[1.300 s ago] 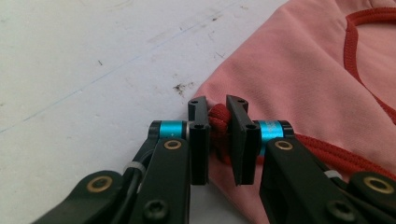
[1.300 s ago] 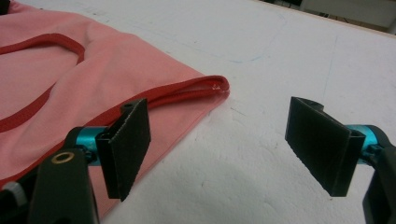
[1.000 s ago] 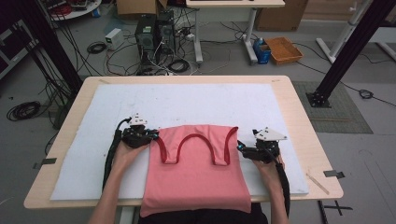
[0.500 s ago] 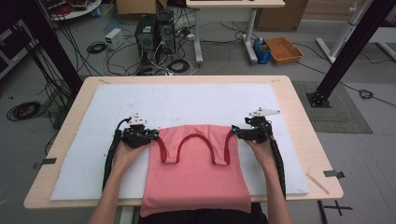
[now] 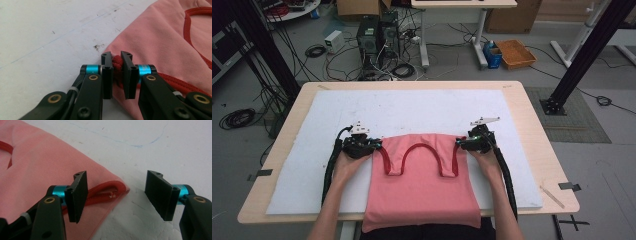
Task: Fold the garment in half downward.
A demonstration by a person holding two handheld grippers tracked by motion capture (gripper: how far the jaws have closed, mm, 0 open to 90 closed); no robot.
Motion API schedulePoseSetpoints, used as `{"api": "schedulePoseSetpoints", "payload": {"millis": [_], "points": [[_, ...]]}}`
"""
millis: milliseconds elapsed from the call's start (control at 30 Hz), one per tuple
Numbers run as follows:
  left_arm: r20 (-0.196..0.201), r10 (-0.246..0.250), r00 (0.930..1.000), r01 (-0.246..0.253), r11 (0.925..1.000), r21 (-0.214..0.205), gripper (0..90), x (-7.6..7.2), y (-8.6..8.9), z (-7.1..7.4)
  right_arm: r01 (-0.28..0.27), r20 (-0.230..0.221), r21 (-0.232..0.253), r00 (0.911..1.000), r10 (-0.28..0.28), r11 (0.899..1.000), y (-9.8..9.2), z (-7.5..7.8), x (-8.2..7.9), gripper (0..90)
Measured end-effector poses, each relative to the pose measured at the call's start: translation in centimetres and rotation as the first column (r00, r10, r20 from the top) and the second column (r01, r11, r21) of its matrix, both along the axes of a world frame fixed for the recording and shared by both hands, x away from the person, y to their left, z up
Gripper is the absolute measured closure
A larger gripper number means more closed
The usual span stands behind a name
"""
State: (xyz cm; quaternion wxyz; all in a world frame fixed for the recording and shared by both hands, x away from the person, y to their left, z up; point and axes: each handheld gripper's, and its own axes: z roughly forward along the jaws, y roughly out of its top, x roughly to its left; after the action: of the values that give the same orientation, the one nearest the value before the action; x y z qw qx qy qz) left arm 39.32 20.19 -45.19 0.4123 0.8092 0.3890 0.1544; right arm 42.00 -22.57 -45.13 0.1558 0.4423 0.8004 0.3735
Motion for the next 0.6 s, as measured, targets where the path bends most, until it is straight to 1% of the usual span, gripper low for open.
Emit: {"api": "schedulePoseSetpoints", "payload": {"millis": [133,167,200,233,267,333,467,533,600], "points": [[-0.001,0.001,1.0000,-0.001,1.0000,-0.001,80.3,-0.01,-0.01,0.01,-0.007,0.006,-0.008,1.0000,0.007,1.000,0.07,0.00,-0.09,36.8],[-0.002,0.001,1.0000,-0.001,1.0000,-0.003,80.3,-0.01,-0.01,0.00,-0.012,0.006,-0.010,0.9999,0.012,1.000,0.05,0.03,-0.09,39.2],[-0.003,0.002,1.0000,-0.002,1.0000,-0.003,80.3,-0.02,-0.01,0.00,-0.025,0.005,-0.006,0.9997,0.025,1.000,0.06,0.07,-0.09,44.3],[-0.002,0.002,1.0000,-0.002,1.0000,-0.002,80.3,-0.01,0.00,0.00,-0.040,0.004,-0.005,0.9992,0.040,0.999,0.08,0.10,-0.11,45.0],[-0.003,0.001,1.0000,-0.001,1.0000,-0.003,80.3,-0.01,-0.01,0.01,-0.045,0.010,-0.013,0.9989,0.046,0.999,0.13,0.14,-0.12,47.0],[0.000,0.002,1.0000,-0.002,1.0000,-0.001,80.3,-0.02,-0.02,0.00,-0.060,0.004,-0.007,0.9982,0.060,0.998,0.18,0.20,-0.18,52.1],[-0.003,0.001,1.0000,-0.001,1.0000,-0.002,80.3,-0.01,0.00,0.00,-0.061,-0.003,0.006,0.9981,0.061,0.998,0.11,0.21,-0.17,57.1],[-0.003,0.002,1.0000,-0.002,1.0000,-0.006,80.3,0.00,0.00,0.00,-0.078,-0.007,0.016,0.9970,0.078,0.997,0.10,0.22,-0.17,63.6],[-0.003,0.003,1.0000,-0.003,1.0000,-0.005,80.3,-0.01,0.00,0.00,-0.091,-0.008,0.018,0.9958,0.091,0.996,0.19,0.24,-0.22,68.0]]}}
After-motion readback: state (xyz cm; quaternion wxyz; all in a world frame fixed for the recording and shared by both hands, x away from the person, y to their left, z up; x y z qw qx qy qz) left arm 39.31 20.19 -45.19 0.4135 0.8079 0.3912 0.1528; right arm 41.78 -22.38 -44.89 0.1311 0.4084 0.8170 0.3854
